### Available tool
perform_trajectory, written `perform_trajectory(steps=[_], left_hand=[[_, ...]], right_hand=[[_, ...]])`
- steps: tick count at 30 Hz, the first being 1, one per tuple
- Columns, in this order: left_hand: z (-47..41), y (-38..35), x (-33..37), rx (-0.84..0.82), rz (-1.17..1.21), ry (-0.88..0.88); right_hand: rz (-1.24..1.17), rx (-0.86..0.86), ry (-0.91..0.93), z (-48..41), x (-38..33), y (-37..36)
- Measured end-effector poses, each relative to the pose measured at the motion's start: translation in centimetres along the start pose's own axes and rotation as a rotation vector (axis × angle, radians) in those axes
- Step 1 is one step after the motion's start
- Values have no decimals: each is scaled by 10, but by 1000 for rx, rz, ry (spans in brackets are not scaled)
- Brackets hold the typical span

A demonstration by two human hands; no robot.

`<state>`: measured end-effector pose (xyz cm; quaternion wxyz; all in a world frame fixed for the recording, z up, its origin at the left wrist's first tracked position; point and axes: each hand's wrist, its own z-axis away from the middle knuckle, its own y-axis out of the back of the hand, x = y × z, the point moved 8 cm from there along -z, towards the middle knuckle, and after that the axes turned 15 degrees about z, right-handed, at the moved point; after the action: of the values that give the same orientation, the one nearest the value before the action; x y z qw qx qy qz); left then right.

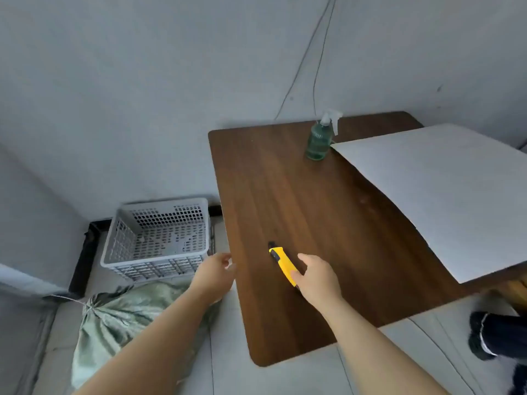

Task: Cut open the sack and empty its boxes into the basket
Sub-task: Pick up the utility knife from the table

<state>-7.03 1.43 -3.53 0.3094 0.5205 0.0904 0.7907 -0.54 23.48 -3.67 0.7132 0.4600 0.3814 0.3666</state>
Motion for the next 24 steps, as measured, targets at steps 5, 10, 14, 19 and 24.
perform_trajectory(steps=[5, 10, 14, 19, 24], left_hand=[[-28, -31, -22, -14, 8, 104], [-40, -48, -48, -16, 17, 157], [-36, -48, -51, -14, 59, 157], [-21, -29, -51, -43, 152, 165], [11, 22, -48, 37, 211, 104]], right_hand=[[85, -51, -20, -31, 3, -37], [86, -36, -40, -40, 13, -60], [43, -53, -53, -39, 12, -60], [-211, -175, -12, -30, -5, -58], [-502, -302, 74, -12, -62, -35]])
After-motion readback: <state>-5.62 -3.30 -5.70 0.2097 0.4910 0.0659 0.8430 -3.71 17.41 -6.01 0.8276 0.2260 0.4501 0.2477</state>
